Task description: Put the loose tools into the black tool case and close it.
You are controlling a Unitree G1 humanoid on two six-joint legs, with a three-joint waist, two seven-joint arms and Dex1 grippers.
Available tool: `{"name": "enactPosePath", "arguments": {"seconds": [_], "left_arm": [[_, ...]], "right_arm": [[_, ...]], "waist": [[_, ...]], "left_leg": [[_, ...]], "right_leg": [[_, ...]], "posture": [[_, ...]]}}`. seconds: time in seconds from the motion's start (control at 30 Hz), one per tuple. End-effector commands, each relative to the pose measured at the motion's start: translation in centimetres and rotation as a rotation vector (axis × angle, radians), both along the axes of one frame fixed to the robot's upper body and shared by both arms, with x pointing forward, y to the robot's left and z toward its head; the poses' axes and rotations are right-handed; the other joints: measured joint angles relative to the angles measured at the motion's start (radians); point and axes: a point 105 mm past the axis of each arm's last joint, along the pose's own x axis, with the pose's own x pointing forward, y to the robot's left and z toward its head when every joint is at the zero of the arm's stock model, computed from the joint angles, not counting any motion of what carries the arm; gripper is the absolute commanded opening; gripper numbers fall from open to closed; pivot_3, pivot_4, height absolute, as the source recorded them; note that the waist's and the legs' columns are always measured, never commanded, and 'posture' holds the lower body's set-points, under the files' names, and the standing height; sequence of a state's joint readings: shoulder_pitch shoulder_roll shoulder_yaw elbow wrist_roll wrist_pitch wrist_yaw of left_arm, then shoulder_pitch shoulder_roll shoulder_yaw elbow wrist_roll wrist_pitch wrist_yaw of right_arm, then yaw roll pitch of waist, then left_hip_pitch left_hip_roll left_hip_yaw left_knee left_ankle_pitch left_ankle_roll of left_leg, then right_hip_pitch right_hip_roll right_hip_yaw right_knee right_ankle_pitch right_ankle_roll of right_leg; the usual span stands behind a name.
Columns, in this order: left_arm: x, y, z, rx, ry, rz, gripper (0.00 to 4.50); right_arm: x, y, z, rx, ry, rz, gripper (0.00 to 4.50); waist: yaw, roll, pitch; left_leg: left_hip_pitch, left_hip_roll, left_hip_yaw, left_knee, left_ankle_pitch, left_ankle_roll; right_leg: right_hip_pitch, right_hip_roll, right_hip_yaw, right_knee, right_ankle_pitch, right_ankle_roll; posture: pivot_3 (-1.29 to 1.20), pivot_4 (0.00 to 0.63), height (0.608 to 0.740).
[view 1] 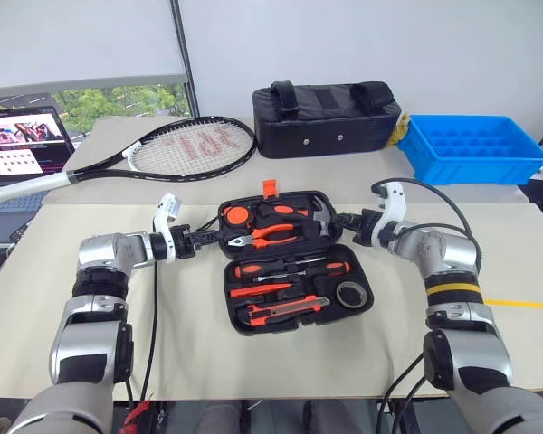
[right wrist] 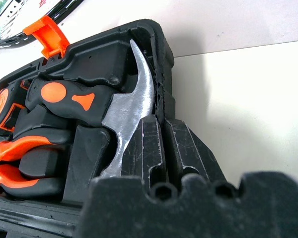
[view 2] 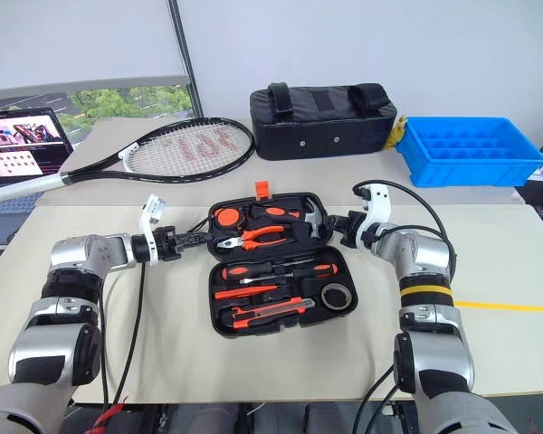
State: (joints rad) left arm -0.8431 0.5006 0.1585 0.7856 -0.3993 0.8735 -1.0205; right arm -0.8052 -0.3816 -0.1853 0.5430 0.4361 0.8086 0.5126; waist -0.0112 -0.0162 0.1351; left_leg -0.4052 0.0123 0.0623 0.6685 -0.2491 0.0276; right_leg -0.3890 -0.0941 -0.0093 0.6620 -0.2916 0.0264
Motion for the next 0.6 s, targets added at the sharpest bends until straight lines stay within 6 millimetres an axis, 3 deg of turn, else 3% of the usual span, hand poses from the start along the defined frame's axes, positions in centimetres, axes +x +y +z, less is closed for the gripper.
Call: {"name": "enactPosePath", "arguments": {"seconds": [0.03, 0.37, 0.6], "left_arm": [[2.5, 0.4, 3.0, -0.045, -0.123, 0.121, 0.03], [5.3, 0.1, 6.6, 0.017, -0.347, 0.206, 0.03], [5.3, -0.9, 8.5, 0.053, -0.513, 0.152, 0.03]], "right_arm": [[0.9, -0.8, 3.5, 0.061, -0.126, -0.043, 0.0], [1.9, -0.9, 6.5, 0.109, -0.289, -0.057, 0.0], [1.6, -0.3, 8.7, 0.129, -0.433, 0.005, 0.0]], "waist": [[0.001, 0.0, 0.0], [-0.01, 0.0, 0.0], [-0.01, 0.0, 0.0]], "left_leg": [[0.0, 0.0, 0.0, 0.0, 0.0, 0.001], [-0.004, 0.0, 0.001, -0.001, 0.003, -0.003], [-0.012, 0.0, 0.003, -0.002, 0.004, -0.005]], "right_leg": [[0.0, 0.0, 0.0, 0.0, 0.0, 0.0], [-0.006, 0.001, 0.001, 0.001, 0.001, -0.001], [-0.017, 0.001, -0.002, 0.002, 0.001, -0.001]], "posture": [[0.0, 0.15, 0.729], [0.0, 0.15, 0.729], [0.0, 0.15, 0.729]]}}
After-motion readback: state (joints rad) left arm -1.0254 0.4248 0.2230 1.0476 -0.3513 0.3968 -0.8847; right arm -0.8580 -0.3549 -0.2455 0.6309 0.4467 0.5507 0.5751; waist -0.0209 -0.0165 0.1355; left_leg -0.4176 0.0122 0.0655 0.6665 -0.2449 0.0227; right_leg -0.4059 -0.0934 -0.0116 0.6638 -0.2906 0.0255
